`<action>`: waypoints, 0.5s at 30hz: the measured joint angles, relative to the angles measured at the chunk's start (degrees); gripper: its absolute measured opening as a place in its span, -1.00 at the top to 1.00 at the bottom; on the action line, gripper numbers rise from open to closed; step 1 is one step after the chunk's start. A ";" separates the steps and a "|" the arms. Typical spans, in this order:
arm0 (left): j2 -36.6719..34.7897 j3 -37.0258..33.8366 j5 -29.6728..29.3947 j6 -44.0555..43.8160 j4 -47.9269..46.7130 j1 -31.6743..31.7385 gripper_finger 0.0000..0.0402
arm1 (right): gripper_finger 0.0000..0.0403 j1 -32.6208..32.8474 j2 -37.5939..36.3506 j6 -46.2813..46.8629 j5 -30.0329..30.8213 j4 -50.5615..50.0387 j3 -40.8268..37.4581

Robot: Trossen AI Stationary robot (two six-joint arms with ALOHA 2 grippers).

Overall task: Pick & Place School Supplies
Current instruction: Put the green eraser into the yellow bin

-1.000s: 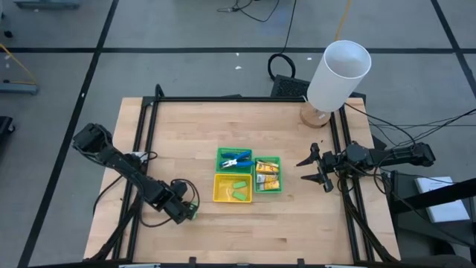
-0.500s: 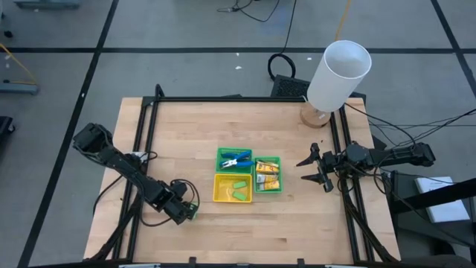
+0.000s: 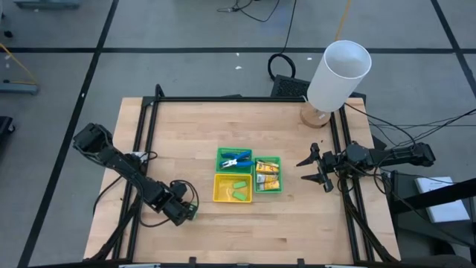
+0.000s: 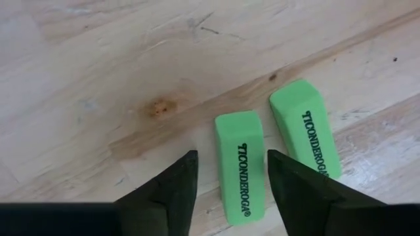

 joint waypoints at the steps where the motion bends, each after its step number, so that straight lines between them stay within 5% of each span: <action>1: 0.00 0.00 -0.10 -0.06 0.04 0.00 0.11 | -0.12 0.01 0.01 -0.01 -0.02 0.00 0.00; 15: 0.22 0.00 -2.67 -5.81 1.52 0.11 0.42 | -0.12 -0.01 0.02 -0.01 -0.02 0.00 0.00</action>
